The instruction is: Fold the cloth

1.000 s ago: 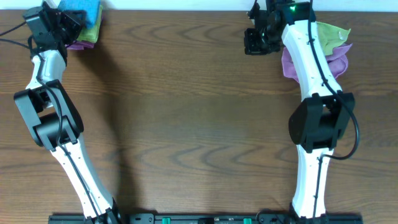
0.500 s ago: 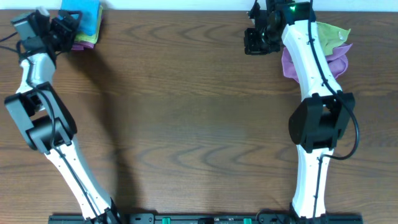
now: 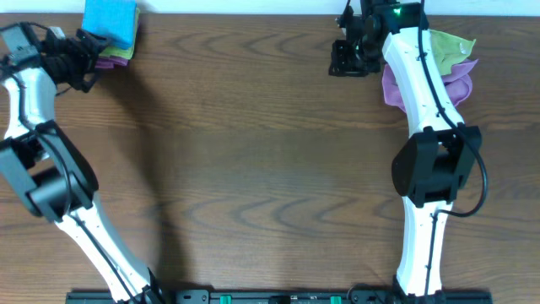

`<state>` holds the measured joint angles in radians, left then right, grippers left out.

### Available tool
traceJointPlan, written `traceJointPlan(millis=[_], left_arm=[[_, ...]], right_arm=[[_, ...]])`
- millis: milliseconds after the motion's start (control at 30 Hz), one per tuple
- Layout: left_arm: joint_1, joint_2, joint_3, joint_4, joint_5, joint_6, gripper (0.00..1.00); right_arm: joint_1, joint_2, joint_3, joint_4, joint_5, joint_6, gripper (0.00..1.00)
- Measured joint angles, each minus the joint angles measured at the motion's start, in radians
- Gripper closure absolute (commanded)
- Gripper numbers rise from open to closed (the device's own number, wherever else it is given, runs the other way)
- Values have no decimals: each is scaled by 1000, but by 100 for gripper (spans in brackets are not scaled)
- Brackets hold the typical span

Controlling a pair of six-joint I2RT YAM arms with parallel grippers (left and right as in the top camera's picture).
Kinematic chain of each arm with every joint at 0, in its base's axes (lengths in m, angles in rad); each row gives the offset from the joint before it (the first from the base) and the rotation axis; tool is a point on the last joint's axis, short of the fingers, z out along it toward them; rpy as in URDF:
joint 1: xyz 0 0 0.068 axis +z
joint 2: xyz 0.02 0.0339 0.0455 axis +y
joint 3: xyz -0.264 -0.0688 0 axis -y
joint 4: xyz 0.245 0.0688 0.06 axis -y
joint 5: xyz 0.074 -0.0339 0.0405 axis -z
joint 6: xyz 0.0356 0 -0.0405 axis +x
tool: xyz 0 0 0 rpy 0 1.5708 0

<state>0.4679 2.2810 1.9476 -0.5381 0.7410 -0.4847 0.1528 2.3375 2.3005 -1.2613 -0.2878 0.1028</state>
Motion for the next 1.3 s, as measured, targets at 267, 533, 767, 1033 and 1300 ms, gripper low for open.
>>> traceJointPlan(millis=[267,533,767,1033,1300], left_arm=[[-8,-339,3,-429,-191,257,5],[-89,-644,3,-669,-305,415,5],[-231,-1093,-218,-655,-398,441,5],[-329,-1441,-527,-645,-489,429,5],[-332,-1549,-710,-655,-491,421,5]], right_arm=[[-8,-139,-1,-70,59,-32,1],[-31,-464,0,-190,166,-64,1],[-31,-684,-10,-294,185,-73,1],[-31,-998,-346,-200,188,-74,1],[-29,-1338,-830,-2,190,-73,1]])
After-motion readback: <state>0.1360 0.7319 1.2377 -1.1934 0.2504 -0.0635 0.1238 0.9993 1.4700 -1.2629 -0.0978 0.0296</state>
